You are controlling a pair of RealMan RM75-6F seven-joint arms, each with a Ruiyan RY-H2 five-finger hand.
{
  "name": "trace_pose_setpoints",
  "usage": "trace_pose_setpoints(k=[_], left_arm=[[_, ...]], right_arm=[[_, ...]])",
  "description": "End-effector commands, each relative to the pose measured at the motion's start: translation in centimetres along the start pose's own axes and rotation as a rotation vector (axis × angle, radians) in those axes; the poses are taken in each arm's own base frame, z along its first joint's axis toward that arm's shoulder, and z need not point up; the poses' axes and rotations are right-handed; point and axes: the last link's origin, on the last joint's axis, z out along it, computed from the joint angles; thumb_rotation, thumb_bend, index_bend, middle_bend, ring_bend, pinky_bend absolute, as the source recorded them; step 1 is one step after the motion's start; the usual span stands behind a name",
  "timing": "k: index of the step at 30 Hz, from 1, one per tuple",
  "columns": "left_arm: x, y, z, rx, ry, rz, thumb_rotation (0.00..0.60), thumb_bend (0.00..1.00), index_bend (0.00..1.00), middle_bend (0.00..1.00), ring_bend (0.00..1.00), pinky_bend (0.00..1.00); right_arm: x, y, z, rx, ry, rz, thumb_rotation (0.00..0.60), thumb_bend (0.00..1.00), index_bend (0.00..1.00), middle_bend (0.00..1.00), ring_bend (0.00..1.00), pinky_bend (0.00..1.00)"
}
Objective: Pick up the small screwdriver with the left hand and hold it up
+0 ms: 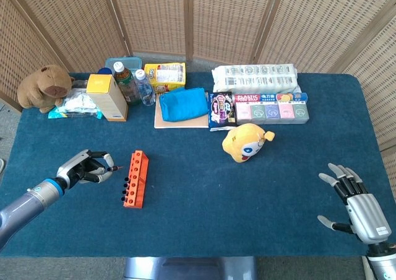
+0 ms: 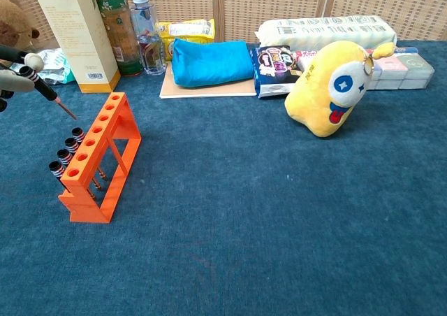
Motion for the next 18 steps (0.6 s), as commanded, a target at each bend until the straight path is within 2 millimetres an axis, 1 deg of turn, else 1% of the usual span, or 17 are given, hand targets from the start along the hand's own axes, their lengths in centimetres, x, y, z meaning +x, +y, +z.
trace_pose_setpoints(k=[1,6,18], left_arm=[[0.0,0.2,0.0,0.007,0.001,-0.011,0.600,0.40,0.58,1.00,1.00,1.00],[-0.1,0.4,0.1,0.002,0.007,-0.074,0.600,0.41,0.58,1.00,1.00,1.00],[-1.1,-0.5,0.6,-0.008,-0.022,-0.139,0.600,0.41,0.58,1.00,1.00,1.00]], right_arm=[[0.0,0.0,0.0,-0.001,0.000,-0.001,0.600,0.06,0.16,0.05,0.00,0.00],[-0.1,0.0,0.0,-0.001,-0.006,-0.002,0.600,0.06,0.16,0.05,0.00,0.00],[-0.2,0.0,0.1,-0.005,-0.008,-0.006,0.600,0.06,0.16,0.05,0.00,0.00]])
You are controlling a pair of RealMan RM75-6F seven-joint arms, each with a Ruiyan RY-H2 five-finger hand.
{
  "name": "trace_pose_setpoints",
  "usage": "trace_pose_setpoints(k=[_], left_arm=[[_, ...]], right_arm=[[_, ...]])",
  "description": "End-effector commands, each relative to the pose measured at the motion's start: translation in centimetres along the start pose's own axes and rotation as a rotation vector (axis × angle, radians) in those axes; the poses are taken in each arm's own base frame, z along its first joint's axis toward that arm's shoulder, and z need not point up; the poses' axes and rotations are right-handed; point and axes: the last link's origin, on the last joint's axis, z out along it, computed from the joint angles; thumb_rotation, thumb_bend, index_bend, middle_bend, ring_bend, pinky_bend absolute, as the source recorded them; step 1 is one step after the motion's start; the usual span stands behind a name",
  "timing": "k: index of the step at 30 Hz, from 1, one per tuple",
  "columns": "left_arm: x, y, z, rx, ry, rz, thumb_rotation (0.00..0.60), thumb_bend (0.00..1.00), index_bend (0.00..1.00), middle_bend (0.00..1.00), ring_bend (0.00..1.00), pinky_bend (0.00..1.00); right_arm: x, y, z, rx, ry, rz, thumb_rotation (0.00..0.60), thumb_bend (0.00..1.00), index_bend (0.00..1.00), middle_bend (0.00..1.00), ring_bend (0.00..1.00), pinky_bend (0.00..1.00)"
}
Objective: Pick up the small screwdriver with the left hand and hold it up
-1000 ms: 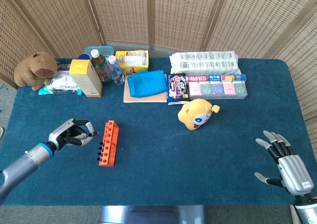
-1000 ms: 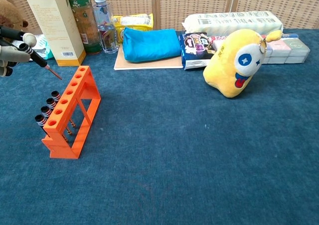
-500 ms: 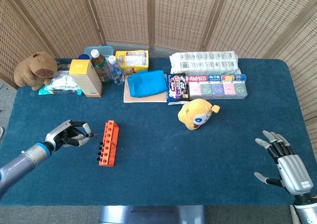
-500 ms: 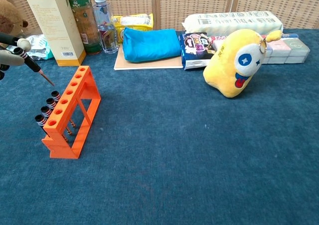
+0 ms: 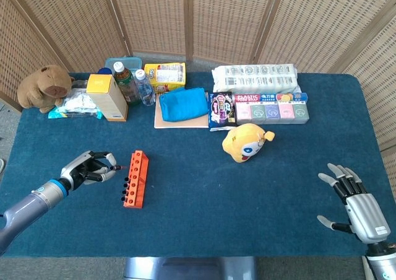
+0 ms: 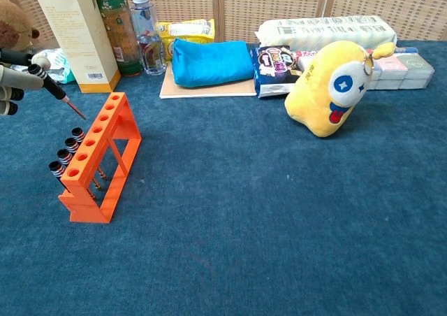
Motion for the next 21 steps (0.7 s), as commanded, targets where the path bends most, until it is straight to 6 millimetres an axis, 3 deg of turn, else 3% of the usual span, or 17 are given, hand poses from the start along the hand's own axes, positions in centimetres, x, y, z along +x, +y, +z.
trace_pose_setpoints(k=[1,21], left_arm=[[-0.22,-0.27,-0.01,-0.003,-0.008,-0.009,0.600,0.41,0.58,1.00,1.00,1.00],[-0.33,-1.10,0.33,0.034,-0.028,-0.016,0.600,0.41,0.58,1.00,1.00,1.00]], right_arm=[[-0.06,-0.01,0.03,0.000,-0.003,-0.001,0.600,0.06,0.16,0.05,0.00,0.00],[0.04,-0.05,0.00,0.000,0.002,0.000,0.600,0.06,0.16,0.05,0.00,0.00]])
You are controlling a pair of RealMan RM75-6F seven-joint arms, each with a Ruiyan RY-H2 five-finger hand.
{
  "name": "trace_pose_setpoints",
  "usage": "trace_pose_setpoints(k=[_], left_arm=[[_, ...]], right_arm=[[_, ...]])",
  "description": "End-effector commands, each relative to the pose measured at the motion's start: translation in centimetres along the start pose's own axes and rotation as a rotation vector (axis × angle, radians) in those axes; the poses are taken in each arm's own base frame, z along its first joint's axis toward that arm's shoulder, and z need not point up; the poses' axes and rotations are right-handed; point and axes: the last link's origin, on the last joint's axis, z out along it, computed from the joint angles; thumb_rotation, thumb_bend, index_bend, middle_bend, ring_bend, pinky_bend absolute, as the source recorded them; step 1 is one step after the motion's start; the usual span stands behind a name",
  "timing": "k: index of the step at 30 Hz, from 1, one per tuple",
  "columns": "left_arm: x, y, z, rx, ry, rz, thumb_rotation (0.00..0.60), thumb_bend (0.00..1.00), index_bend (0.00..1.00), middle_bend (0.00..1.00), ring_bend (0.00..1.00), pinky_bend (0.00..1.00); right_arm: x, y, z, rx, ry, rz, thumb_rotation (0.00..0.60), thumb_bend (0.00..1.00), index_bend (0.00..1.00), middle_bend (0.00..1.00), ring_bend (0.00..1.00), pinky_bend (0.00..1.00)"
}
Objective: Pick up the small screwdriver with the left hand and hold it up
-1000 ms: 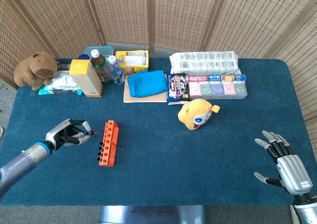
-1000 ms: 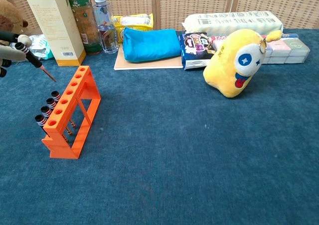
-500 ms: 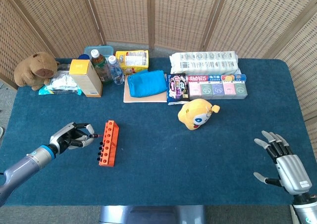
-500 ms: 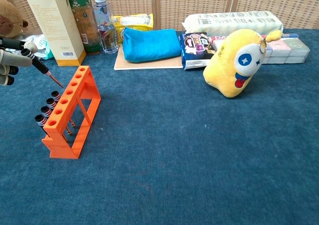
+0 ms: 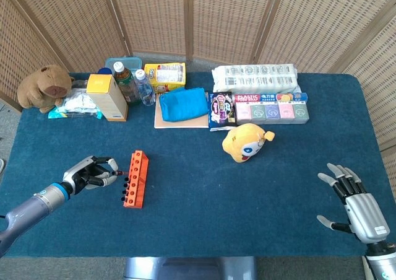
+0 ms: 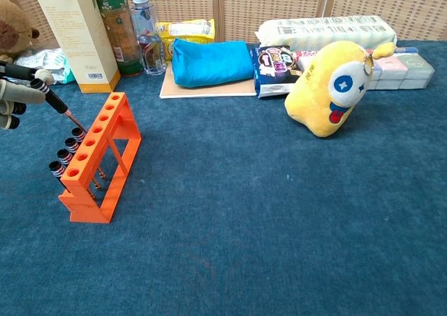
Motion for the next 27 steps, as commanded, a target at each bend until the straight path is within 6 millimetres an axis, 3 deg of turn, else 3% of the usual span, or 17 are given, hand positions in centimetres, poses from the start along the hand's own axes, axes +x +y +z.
trace_pose_setpoints(k=[1,27], left_arm=[[-0.09,-0.07,0.17,-0.005,-0.005,0.001,0.600,0.41,0.58,1.00,1.00,1.00],[-0.33,-0.26,0.84,-0.010,-0.023,-0.022,0.600,0.41,0.58,1.00,1.00,1.00]], right_arm=[[0.00,0.01,-0.01,0.000,-0.001,0.000,0.600,0.06,0.16,0.05,0.00,0.00],[0.19,0.07,-0.04,0.000,0.003,0.006,0.600,0.06,0.16,0.05,0.00,0.00]])
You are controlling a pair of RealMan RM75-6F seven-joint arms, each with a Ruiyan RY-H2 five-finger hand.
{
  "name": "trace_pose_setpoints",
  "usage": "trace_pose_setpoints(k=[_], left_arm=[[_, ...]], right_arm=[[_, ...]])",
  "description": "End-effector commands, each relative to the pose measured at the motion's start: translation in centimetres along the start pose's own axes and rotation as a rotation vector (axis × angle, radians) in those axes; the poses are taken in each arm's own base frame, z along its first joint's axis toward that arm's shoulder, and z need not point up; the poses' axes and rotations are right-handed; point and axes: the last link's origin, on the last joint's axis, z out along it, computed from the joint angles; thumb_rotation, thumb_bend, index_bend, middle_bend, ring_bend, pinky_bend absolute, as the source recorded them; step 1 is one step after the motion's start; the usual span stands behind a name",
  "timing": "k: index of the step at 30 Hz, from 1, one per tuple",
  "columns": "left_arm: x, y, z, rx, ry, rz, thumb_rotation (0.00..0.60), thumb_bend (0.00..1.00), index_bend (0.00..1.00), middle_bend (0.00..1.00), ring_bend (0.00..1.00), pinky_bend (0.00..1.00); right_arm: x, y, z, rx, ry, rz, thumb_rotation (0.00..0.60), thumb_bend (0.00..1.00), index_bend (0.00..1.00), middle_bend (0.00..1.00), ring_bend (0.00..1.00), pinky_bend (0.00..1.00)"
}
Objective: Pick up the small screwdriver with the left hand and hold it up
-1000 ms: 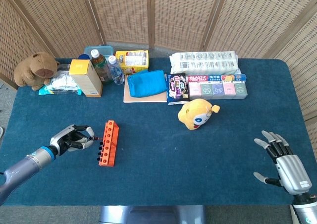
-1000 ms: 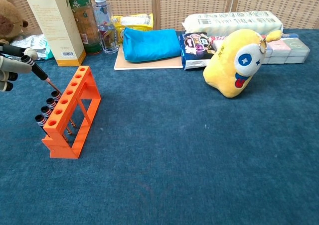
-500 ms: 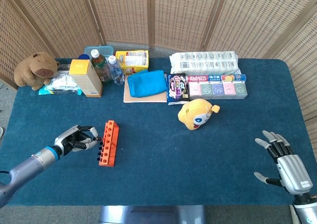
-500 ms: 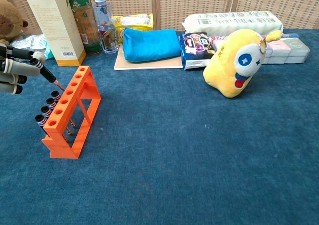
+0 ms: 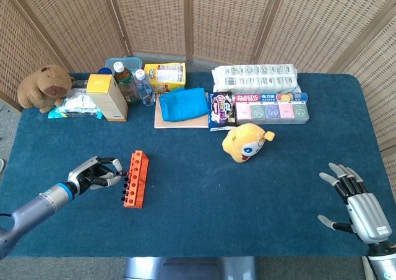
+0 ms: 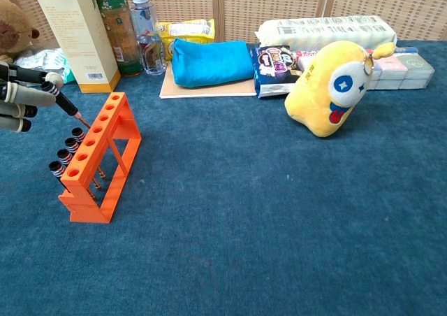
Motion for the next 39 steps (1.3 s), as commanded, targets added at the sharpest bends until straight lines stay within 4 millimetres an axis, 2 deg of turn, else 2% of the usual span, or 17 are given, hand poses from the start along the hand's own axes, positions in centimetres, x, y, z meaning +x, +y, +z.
trace_pose_setpoints(k=[1,13,39], left_arm=[[0.2,0.0,0.1,0.000,0.004,-0.005,0.600,0.41,0.58,1.00,1.00,1.00],[1.1,-0.2,0.9,0.025,0.028,-0.032,0.600,0.41,0.58,1.00,1.00,1.00],[1.1,-0.1,1.6,0.025,0.026,-0.011,0.600,0.41,0.58,1.00,1.00,1.00]], right_arm=[[0.0,0.0,0.0,0.000,-0.001,0.000,0.600,0.06,0.16,0.05,0.00,0.00],[-0.1,0.1,0.1,-0.006,-0.003,-0.003,0.600,0.06,0.16,0.05,0.00,0.00],[0.0,0.1,0.1,-0.007,-0.002,0.001,0.600,0.06,0.16,0.05,0.00,0.00]])
